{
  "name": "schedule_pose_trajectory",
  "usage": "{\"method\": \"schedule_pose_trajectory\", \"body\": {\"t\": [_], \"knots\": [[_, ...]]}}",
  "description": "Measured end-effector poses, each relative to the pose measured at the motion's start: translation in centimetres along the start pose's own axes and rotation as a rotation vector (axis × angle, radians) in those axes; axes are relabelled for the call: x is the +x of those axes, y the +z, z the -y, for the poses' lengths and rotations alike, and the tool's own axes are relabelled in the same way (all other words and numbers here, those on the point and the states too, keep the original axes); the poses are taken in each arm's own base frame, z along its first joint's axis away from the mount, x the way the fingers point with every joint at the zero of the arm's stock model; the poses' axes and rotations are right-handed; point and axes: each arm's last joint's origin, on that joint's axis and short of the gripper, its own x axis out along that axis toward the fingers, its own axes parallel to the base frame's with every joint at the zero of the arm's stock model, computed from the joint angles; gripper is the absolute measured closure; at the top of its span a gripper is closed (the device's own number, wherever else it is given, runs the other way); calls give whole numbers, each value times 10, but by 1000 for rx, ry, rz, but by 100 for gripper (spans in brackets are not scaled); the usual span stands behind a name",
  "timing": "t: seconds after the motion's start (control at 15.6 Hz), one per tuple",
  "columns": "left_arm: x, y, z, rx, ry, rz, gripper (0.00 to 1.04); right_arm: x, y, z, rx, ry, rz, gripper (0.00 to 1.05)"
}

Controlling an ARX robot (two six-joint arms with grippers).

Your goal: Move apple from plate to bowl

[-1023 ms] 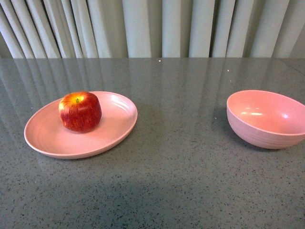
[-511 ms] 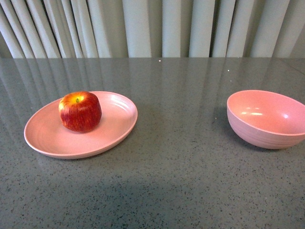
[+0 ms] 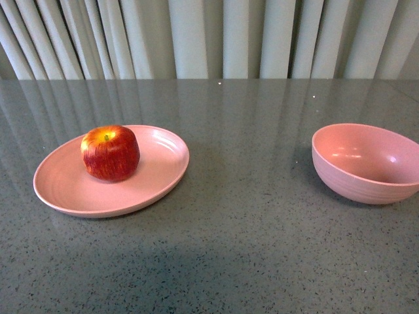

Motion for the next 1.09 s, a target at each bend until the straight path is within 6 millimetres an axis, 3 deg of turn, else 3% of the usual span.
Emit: {"method": "schedule_pose_trajectory", "body": {"t": [0.19,0.38,0.51,0.7,1.09], "knots": [[0,0,0,0,0,0,7,67,-12,2,-12,-53,-232,7],[0,0,0,0,0,0,7,111,-37,7,9,-88,-424,7],[0,0,0,0,0,0,7,118,-53,9,32,-100,-499,7],[0,0,0,0,0,0,7,119,-55,4,46,-88,-505,7],[0,0,0,0,0,0,7,117,-60,-1,62,-55,-525,66]]}}
